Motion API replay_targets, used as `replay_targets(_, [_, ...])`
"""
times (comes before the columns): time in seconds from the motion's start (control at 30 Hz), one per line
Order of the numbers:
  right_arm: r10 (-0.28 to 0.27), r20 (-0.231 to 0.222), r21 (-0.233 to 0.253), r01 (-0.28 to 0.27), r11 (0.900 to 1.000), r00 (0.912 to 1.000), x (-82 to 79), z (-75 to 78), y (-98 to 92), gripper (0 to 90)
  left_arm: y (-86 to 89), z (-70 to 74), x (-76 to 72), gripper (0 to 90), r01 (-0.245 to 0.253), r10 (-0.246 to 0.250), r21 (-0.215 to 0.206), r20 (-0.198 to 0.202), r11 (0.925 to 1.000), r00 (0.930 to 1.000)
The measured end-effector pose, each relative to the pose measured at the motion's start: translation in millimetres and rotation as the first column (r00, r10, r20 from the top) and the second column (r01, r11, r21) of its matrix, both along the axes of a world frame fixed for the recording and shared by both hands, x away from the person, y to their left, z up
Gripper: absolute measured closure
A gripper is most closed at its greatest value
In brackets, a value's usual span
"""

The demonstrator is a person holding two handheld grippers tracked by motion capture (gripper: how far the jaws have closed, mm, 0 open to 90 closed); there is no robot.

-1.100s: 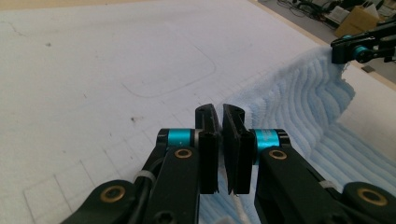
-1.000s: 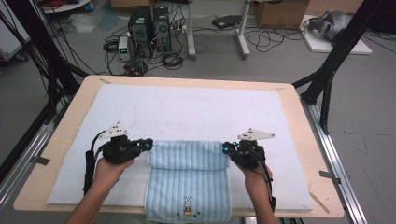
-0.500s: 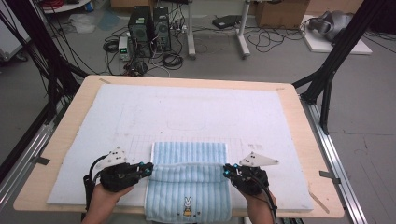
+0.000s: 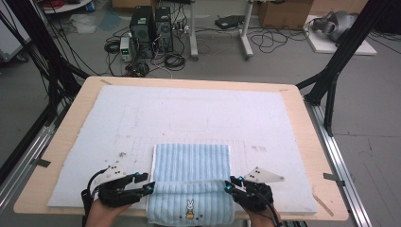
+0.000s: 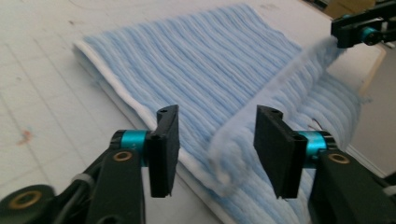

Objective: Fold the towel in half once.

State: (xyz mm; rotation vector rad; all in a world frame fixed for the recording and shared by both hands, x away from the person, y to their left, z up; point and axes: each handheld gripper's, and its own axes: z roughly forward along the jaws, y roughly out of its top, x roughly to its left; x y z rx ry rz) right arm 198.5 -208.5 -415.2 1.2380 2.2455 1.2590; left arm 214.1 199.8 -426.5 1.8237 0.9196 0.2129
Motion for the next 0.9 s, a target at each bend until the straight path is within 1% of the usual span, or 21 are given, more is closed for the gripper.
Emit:
replay_targets(0.1, [-0.036,0.015,0.018,0.035,0.999,0.9993,5.4,5.1,-5.8,66.1,6.4,8.0,8.6,45.2,-0.030,0.030,-0.010,0.012,0.9995,0.9995])
replay_targets(0.23, [-0.063,0.024,0.034,0.062,0.998,0.9977,13.8,9.6,-11.2,65.2,11.1,14.5,21.9,43.7,-0.057,0.057,-0.019,0.023,0.9982,0.9981])
replay_targets(0.33, [-0.080,0.024,0.008,0.080,0.997,0.9965,23.0,8.8,-11.8,62.4,12.2,14.4,33.7,43.0,-0.075,0.076,-0.021,0.017,0.9969,0.9970])
replay_targets(0.4, [-0.092,0.020,0.002,0.092,0.996,0.9956,31.3,6.1,-12.7,61.2,11.9,13.0,41.7,42.7,-0.081,0.081,-0.025,0.009,0.9964,0.9966])
replay_targets(0.5, [-0.117,0.007,-0.008,0.118,0.993,0.9930,45.0,1.0,-13.7,57.1,10.5,8.7,55.0,40.3,-0.101,0.101,-0.025,-0.002,0.9946,0.9949])
replay_targets(0.53, [-0.121,0.007,-0.017,0.121,0.993,0.9927,49.8,-0.6,-13.5,56.7,10.2,6.9,59.6,40.2,-0.107,0.107,-0.032,-0.009,0.9937,0.9942])
replay_targets(0.67, [-0.112,0.000,-0.036,0.112,0.993,0.9937,65.5,-3.6,-10.1,56.5,7.6,2.1,76.6,39.5,-0.114,0.113,-0.016,-0.027,0.9934,0.9932])
replay_targets(0.73, [-0.102,-0.004,-0.048,0.101,0.994,0.9948,72.5,-4.2,-7.1,57.1,4.2,1.4,84.8,39.3,-0.115,0.115,0.006,-0.012,0.9934,0.9933])
replay_targets(0.77, [-0.095,0.003,-0.056,0.095,0.994,0.9955,76.4,-4.9,-5.9,57.4,2.2,0.8,88.7,39.1,-0.117,0.117,0.003,-0.010,0.9932,0.9931])
replay_targets(0.8, [-0.093,-0.007,-0.056,0.093,0.994,0.9956,79.2,-5.3,-4.1,58.4,0.2,-0.3,92.3,38.8,-0.122,0.122,-0.001,-0.008,0.9926,0.9925])
replay_targets(0.87, [-0.082,-0.006,-0.065,0.082,0.995,0.9966,85.7,-7.3,-1.5,59.4,-3.6,-4.7,99.4,38.4,-0.135,0.135,0.006,0.001,0.9909,0.9909])
replay_targets(0.9, [-0.080,-0.009,-0.069,0.080,0.994,0.9967,88.6,-8.5,-0.2,59.7,-5.3,-7.9,102.5,37.4,-0.143,0.143,0.016,-0.005,0.9896,0.9897])
